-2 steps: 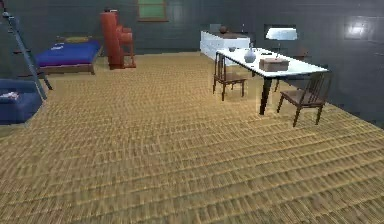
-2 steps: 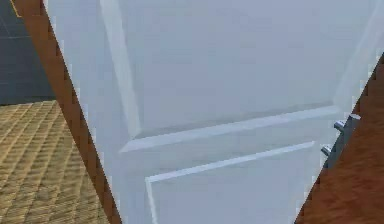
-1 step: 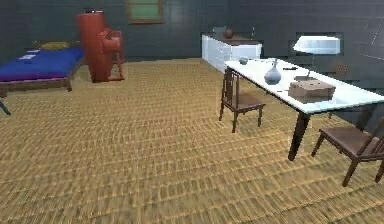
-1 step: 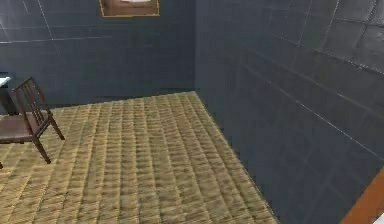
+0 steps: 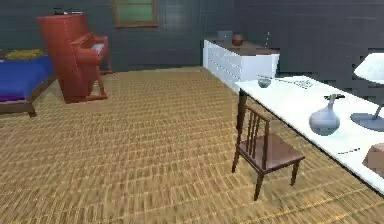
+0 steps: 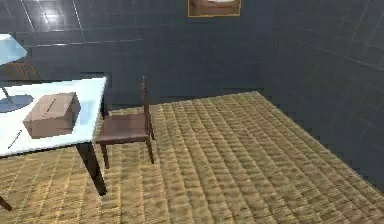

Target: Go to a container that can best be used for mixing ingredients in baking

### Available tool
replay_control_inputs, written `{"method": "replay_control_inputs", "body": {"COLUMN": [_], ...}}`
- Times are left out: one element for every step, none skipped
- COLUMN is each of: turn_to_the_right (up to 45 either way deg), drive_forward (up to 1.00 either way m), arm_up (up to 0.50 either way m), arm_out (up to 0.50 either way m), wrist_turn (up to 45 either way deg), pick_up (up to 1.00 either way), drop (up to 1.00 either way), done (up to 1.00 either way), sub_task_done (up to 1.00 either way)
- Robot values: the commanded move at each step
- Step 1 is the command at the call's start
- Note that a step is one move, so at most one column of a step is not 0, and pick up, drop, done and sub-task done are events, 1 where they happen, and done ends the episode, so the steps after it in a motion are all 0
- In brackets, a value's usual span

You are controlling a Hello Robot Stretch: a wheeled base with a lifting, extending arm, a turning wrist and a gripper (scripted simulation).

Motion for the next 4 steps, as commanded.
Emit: {"method": "replay_control_inputs", "body": {"turn_to_the_right": [0.0,0.0,27.0,0.0], "drive_forward": [1.0,0.45,0.0,0.2], "arm_up": [0.0,0.0,0.0,0.0], "arm_out": [0.0,0.0,0.0,0.0], "wrist_turn": [0.0,0.0,0.0,0.0], "pick_up": [0.0,0.0,0.0,0.0], "drop": [0.0,0.0,0.0,0.0], "done": [0.0,0.0,0.0,0.0], "sub_task_done": [0.0,0.0,0.0,0.0]}}
